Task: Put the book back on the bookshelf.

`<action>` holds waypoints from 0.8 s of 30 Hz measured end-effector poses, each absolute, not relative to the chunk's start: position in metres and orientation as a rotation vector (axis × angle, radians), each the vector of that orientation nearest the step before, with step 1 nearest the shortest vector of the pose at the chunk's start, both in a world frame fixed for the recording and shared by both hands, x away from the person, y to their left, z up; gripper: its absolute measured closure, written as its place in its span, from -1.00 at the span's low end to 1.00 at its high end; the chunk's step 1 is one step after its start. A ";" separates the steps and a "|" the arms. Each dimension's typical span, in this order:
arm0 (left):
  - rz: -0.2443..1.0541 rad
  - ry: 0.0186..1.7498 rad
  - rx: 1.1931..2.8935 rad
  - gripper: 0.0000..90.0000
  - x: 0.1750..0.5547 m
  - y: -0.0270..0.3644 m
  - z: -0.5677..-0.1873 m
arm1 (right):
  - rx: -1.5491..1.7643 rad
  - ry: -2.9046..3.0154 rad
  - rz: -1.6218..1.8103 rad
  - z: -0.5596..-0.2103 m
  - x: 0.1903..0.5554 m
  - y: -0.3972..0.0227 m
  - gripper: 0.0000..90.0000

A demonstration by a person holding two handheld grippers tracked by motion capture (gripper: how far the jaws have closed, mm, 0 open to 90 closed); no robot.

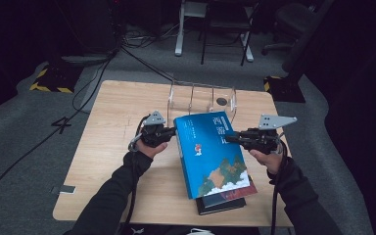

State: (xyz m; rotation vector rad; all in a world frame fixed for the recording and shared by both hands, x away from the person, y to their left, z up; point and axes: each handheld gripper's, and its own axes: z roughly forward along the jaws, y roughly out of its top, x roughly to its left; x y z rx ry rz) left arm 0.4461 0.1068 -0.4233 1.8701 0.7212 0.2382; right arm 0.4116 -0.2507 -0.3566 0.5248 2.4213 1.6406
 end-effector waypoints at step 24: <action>0.280 0.568 1.837 1.00 0.447 0.082 -0.362 | 0.429 2.468 1.638 -0.345 0.419 -0.240 0.80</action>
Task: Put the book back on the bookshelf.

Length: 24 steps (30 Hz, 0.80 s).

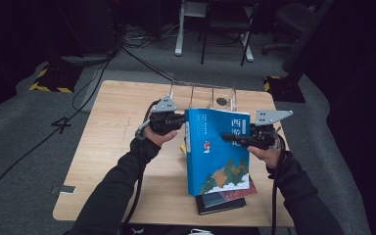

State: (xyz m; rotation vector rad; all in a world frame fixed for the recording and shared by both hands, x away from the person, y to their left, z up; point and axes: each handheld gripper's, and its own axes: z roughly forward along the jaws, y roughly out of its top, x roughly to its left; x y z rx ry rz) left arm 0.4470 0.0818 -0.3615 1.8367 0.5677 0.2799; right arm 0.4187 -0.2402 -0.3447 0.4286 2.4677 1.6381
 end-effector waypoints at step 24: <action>0.466 0.436 1.782 0.83 0.399 0.085 -0.308 | 0.176 2.134 1.590 -0.333 0.357 -0.247 0.84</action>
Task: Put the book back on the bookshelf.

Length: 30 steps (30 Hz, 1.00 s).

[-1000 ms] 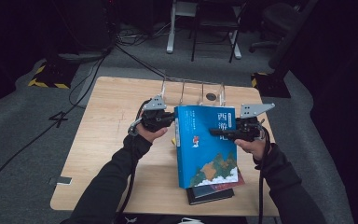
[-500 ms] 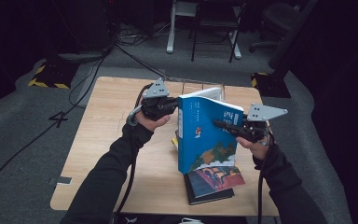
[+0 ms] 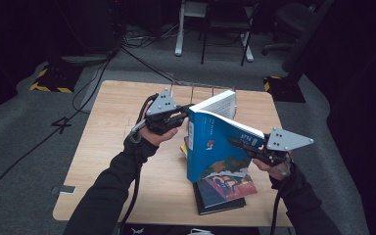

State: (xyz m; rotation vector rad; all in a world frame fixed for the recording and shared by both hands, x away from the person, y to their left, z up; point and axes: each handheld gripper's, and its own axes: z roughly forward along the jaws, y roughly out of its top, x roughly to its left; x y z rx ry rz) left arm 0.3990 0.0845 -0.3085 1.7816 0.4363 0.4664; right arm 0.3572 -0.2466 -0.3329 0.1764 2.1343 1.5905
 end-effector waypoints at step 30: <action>0.295 0.391 1.924 -0.22 0.331 0.077 -0.385 | 0.133 2.069 1.574 -0.343 0.314 -0.256 0.84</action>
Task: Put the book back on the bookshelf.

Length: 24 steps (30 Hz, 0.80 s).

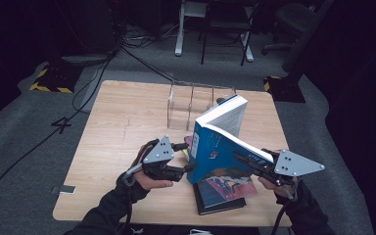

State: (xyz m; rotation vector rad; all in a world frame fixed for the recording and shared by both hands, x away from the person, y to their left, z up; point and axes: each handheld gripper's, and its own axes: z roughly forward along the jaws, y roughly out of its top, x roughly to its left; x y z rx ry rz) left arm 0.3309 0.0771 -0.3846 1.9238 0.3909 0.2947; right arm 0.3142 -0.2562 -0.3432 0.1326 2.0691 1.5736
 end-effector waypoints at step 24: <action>0.242 0.294 1.901 0.06 0.333 0.034 -0.400 | 0.086 2.066 1.547 -0.346 0.294 -0.263 0.77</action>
